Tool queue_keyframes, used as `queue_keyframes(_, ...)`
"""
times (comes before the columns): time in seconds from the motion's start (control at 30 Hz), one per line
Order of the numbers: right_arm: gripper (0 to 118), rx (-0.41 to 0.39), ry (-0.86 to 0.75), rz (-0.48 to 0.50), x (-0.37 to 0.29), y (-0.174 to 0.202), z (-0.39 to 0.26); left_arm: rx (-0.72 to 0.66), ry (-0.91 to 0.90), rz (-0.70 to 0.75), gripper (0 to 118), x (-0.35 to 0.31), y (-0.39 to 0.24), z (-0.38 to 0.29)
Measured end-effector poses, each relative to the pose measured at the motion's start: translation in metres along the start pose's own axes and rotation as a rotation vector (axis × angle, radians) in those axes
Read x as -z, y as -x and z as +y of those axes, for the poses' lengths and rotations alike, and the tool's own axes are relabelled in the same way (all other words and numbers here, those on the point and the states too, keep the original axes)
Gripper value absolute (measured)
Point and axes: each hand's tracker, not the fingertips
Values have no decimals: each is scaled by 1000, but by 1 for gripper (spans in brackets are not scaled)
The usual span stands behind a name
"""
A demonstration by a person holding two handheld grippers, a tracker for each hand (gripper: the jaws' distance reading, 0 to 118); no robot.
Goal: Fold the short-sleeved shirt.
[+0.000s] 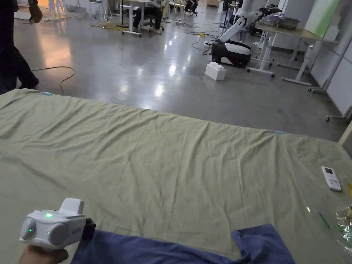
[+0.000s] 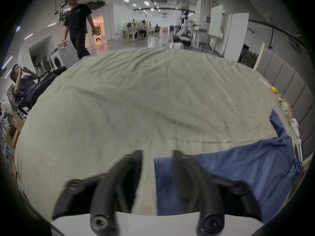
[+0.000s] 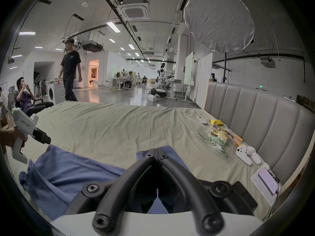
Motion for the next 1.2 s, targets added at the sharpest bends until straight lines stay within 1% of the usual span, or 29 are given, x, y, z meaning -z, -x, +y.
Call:
queue_keyframes(0.03, 1, -3, 7, -6, -1, -2, -2, -3, 23, -15, 45, 7, 2, 2)
queue_keyframes(0.07, 1, -7, 18, -13, -1, -4, -4, -9, 72, -28, 59, 13, 2, 3)
queue_keyframes(0.1, 1, -8, 29, -16, -1, -7, -7, -7, 112, -42, 66, 20, 2, 3)
queue_keyframes(0.2, 1, -10, 54, -28, -3, -12, -12, 11, 142, -25, 67, 36, 0, 1)
queue_keyframes(0.3, 1, -6, 84, -34, -4, -16, -17, 15, 133, -14, 66, 34, -7, 1)
queue_keyframes(0.33, 1, 9, 105, -31, -4, -17, -20, 18, 133, 2, 64, 30, -9, 1)
queue_keyframes(0.37, 1, 0, 95, -38, -3, -18, -21, 32, 130, 5, 60, 28, -12, 0)
queue_keyframes(0.43, 1, 9, 115, -37, -1, -18, -24, 63, 113, 0, 41, 25, -20, -4)
queue_keyframes(0.47, 1, 15, 123, -33, 2, -18, -25, 82, 107, -2, 28, 25, -21, -4)
queue_keyframes(0.5, 1, 22, 131, -27, 5, -19, -26, 96, 106, -16, 12, 24, -23, -4)
queue_keyframes(0.53, 1, 31, 140, -23, 8, -20, -25, 101, 108, -21, 9, 23, -25, -5)
queue_keyframes(0.6, 1, 59, 157, -12, 18, -25, -24, 85, 105, -31, 6, 21, -22, -4)
queue_keyframes(0.67, 1, 76, 187, -13, 32, -33, -18, 35, 102, -61, 5, 16, -16, -4)
queue_keyframes(0.7, 1, 90, 204, -1, 42, -40, -15, 35, 92, -60, 5, 11, -14, -5)
queue_keyframes(0.73, 1, 120, 254, 16, 53, -45, -15, 36, 77, -53, 5, 3, -15, -4)
queue_keyframes(0.77, 2, 114, 291, 12, 66, -51, -11, 36, 60, -52, 5, -5, -14, -5)
queue_keyframes(0.8, 10, 116, 328, 7, 81, -56, -9, 33, 38, -57, 5, -12, -14, -6)
queue_keyframes(0.83, 23, 112, 362, 8, 95, -63, -9, 29, 22, -57, 5, -18, -14, -7)
queue_keyframes(0.9, 59, 94, 452, 20, 130, -74, -9, 23, -22, -61, 5, -29, -14, -9)
queue_keyframes(1.0, 65, 80, 574, 34, 177, -85, -15, 22, -68, -62, 5, -50, -19, -14)
queue_keyframes(1.13, 66, 13, 671, -7, 222, -90, -26, 37, -90, -54, 5, -65, -26, -22)
queue_keyframes(1.17, 68, -5, 711, -10, 232, -90, -30, 40, -92, -51, 5, -67, -27, -24)
queue_keyframes(1.2, 73, -4, 741, -10, 242, -91, -35, 45, -89, -48, 5, -68, -28, -26)
